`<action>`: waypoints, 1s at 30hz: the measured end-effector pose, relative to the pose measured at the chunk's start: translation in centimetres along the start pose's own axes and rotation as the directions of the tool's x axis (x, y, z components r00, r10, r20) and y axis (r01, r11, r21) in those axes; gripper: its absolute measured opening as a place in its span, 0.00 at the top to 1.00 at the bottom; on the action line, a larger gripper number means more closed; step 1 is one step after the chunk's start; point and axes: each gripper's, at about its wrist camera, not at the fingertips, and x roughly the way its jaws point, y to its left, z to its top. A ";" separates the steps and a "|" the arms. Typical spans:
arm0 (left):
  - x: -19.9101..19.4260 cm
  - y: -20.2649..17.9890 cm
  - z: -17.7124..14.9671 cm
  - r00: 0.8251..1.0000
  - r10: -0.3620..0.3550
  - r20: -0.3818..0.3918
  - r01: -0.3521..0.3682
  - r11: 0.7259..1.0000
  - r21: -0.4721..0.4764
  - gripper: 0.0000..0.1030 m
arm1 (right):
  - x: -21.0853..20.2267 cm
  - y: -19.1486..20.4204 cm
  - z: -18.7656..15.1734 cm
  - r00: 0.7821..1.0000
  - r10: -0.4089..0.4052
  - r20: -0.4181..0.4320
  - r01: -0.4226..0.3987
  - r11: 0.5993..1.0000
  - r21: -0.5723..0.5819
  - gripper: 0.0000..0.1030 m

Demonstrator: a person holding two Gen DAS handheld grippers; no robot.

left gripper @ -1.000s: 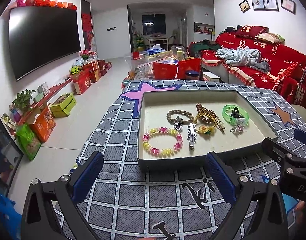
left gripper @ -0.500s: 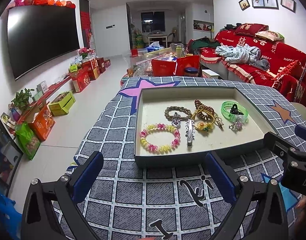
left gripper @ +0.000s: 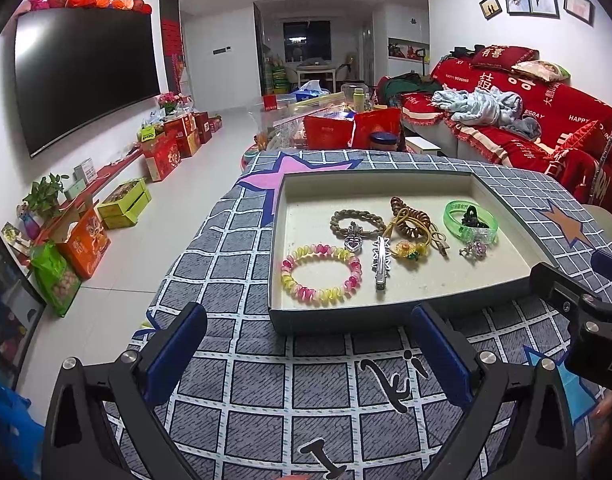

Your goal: Organize jewelry

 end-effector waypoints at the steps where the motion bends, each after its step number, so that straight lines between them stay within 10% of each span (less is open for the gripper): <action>1: 0.0 0.0 0.0 1.000 0.001 0.000 -0.001 1.000 -0.001 0.00 | 0.0 0.0 0.0 1.000 -0.001 0.000 0.001 1.000 0.000 0.00; 30: 0.5 0.1 -0.5 1.000 -0.001 -0.013 0.001 1.000 -0.002 0.00 | -0.1 -0.2 0.1 1.000 -0.003 0.004 0.003 1.000 -0.001 0.00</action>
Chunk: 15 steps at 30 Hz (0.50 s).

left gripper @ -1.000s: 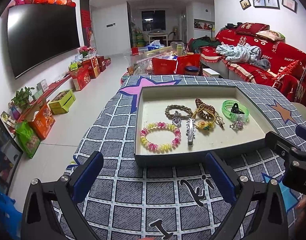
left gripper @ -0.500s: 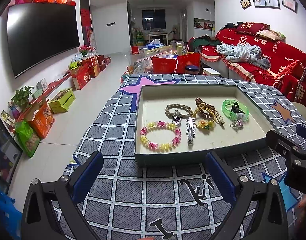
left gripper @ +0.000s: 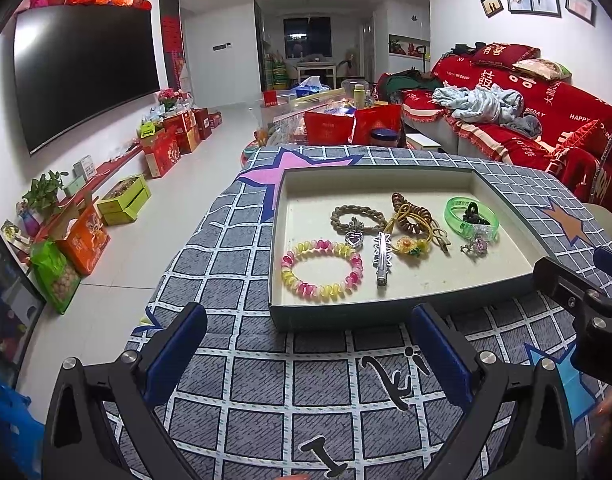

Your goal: Organize jewelry

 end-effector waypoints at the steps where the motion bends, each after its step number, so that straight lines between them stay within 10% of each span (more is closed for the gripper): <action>1: 0.0 0.0 -0.1 1.000 0.000 -0.002 0.000 1.000 0.000 0.00 | 0.0 0.0 0.0 1.000 0.000 0.000 0.000 1.000 0.000 0.00; 15: 0.1 0.1 -0.3 1.000 -0.003 -0.007 0.003 1.000 0.001 0.00 | -0.1 0.0 0.0 1.000 0.000 0.000 0.000 1.000 0.001 0.00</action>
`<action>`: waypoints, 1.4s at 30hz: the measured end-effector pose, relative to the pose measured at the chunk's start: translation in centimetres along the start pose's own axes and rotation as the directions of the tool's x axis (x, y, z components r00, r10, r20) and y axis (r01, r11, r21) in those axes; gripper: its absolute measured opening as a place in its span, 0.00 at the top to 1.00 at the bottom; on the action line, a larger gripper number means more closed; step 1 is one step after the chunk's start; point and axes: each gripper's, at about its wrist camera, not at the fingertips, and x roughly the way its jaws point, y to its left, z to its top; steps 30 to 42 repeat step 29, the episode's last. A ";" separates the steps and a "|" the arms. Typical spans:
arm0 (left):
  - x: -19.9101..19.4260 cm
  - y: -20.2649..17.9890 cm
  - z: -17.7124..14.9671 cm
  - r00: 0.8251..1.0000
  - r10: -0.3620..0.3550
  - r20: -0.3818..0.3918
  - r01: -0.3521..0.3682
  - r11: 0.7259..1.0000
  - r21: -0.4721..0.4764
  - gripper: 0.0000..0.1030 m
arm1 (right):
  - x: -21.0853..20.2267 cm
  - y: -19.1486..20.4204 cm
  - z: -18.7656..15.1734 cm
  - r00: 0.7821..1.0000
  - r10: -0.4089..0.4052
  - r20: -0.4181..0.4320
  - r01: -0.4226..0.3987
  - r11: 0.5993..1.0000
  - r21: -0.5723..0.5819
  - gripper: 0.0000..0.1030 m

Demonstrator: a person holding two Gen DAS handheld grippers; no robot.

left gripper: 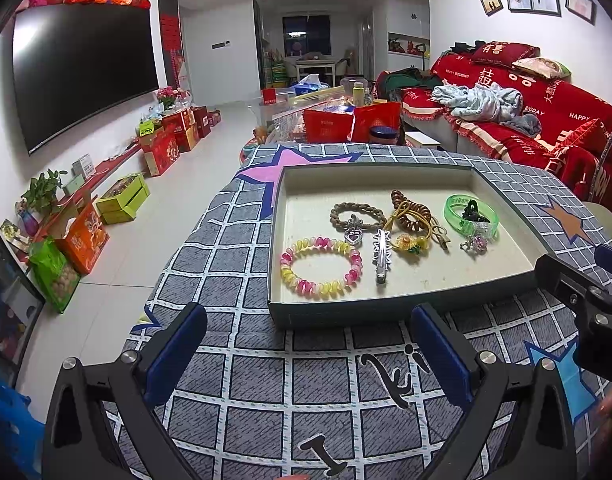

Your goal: Organize jewelry

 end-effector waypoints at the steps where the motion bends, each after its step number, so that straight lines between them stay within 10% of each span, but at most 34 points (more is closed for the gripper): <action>1: 0.0 0.0 -0.1 1.000 0.000 -0.001 0.000 1.000 0.000 0.00 | 0.1 0.0 0.0 1.000 0.001 0.000 -0.001 1.000 0.001 0.00; 42: -0.1 0.2 -0.1 1.000 -0.018 -0.025 0.018 1.000 0.001 0.00 | 0.0 0.2 -0.1 1.000 0.004 -0.007 -0.004 1.000 0.003 0.00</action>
